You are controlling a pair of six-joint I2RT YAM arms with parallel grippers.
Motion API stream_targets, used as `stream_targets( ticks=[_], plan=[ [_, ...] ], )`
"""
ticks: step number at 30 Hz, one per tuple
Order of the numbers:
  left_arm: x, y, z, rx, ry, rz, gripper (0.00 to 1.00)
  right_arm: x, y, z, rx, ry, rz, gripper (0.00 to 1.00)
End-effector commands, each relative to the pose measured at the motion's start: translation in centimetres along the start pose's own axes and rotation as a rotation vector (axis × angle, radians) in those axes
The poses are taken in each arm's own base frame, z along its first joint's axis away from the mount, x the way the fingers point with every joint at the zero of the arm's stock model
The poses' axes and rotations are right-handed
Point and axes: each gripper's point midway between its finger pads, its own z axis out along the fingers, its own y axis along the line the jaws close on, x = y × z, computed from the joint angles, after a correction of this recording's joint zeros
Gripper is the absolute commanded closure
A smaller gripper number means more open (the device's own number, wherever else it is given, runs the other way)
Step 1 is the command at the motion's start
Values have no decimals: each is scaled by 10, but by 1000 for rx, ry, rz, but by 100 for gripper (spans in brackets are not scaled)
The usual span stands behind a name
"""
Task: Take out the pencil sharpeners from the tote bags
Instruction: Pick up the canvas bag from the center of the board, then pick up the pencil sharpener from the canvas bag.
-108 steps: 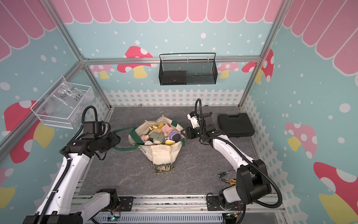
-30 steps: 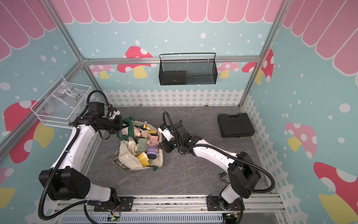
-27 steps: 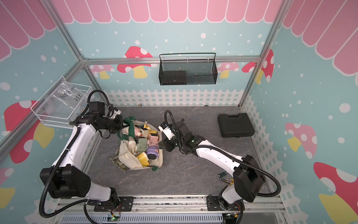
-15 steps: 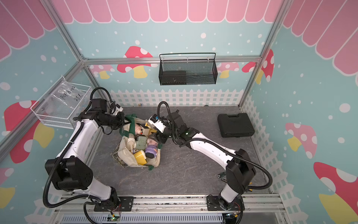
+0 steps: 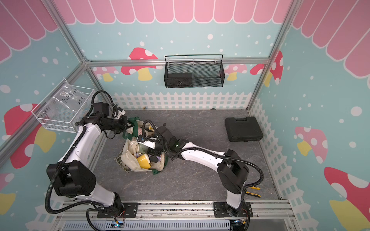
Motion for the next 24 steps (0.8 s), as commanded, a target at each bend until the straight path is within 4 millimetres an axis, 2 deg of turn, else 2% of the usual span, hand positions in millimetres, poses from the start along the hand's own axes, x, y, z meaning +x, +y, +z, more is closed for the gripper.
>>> stream_targets(
  ticks=[1,3,13,15,19,24],
  plan=[
    [-16,-5,-4,34,-68,27,100,-10,0,-2,75,-29,-119,34],
    [-16,-5,-4,31,-68,24,100,-4,7,8,85,3,-149,34],
    [-14,-4,-5,34,-71,20,100,10,7,39,152,68,-117,33],
    [-14,-4,-5,36,-71,18,100,23,8,51,166,110,-112,31],
    [-14,-3,-4,42,-70,12,100,35,4,61,226,161,-103,26],
    [-15,-2,-5,46,-72,5,100,60,0,75,285,277,-138,22]
  ],
)
